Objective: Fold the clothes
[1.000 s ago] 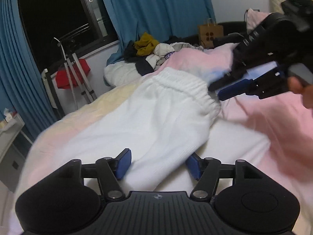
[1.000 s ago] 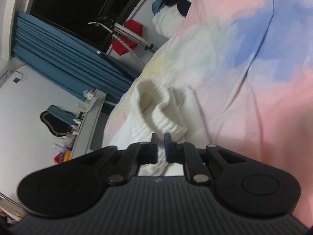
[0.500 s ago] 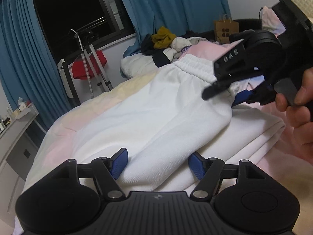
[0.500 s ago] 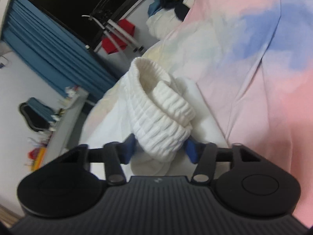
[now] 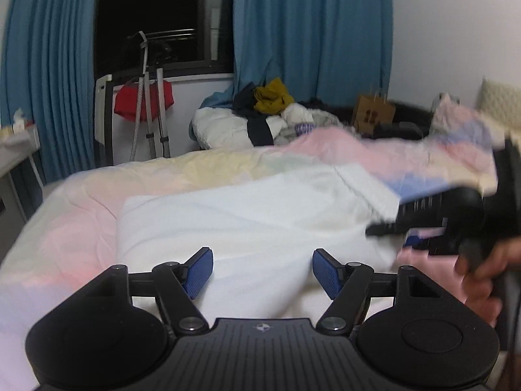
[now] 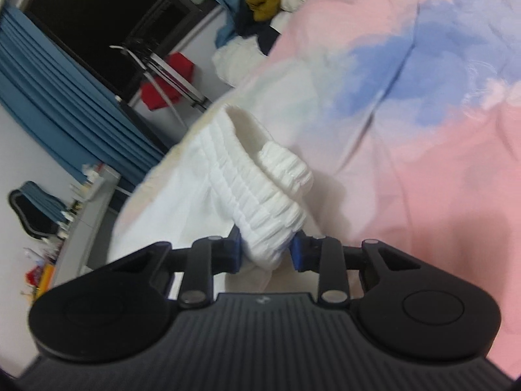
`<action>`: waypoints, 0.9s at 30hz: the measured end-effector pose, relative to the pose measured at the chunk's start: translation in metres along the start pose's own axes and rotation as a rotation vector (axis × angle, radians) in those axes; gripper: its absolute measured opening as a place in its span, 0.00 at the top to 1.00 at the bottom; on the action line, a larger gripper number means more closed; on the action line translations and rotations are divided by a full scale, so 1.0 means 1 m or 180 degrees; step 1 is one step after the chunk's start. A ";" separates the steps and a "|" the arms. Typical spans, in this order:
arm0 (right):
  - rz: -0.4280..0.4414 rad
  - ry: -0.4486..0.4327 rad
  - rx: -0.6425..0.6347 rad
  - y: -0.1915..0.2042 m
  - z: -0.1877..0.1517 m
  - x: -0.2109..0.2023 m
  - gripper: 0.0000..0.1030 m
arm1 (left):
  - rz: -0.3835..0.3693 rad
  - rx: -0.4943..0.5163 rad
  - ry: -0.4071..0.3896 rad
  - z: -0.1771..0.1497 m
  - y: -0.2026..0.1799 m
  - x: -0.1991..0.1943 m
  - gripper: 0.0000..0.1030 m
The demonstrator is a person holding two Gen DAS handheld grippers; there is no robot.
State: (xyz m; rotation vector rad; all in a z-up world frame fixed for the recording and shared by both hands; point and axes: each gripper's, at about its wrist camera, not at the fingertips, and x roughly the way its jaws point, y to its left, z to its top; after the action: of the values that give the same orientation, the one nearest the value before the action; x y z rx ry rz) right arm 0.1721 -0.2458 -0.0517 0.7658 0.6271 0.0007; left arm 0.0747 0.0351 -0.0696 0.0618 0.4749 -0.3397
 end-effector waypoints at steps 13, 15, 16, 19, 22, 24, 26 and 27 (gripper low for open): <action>-0.0240 -0.0137 0.0028 -0.015 0.006 -0.019 0.71 | 0.0079 -0.1185 0.0184 0.019 0.096 0.006 0.23; -0.0232 -0.0003 0.0138 -0.026 0.006 -0.012 0.70 | 0.0127 -0.1220 0.0297 0.015 0.101 0.016 0.23; -0.0187 0.0070 0.0219 -0.033 0.006 -0.008 0.69 | 0.0148 -0.1235 0.0354 0.013 0.104 0.020 0.23; -0.0076 0.0128 0.0338 -0.037 0.009 -0.011 0.65 | 0.0191 -0.1240 0.0505 0.006 0.107 0.030 0.22; -0.0081 0.0250 0.0273 -0.033 0.008 -0.015 0.49 | 0.0238 -0.1158 0.0551 0.003 0.106 0.034 0.21; -0.0065 0.0349 0.0241 -0.033 0.005 -0.017 0.37 | 0.0250 -0.1121 0.0562 0.002 0.104 0.035 0.20; -0.0016 0.0450 0.0211 -0.033 0.001 -0.014 0.27 | 0.0260 -0.1078 0.0574 0.001 0.101 0.037 0.19; -0.0008 0.0507 0.0199 -0.033 0.000 -0.011 0.27 | 0.0264 -0.1054 0.0579 0.000 0.100 0.038 0.18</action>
State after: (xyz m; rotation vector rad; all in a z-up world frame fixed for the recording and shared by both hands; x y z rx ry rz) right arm 0.1558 -0.2723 -0.0680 0.8307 0.7824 0.0404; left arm 0.1399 0.1181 -0.0886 -0.2106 0.7015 -0.1712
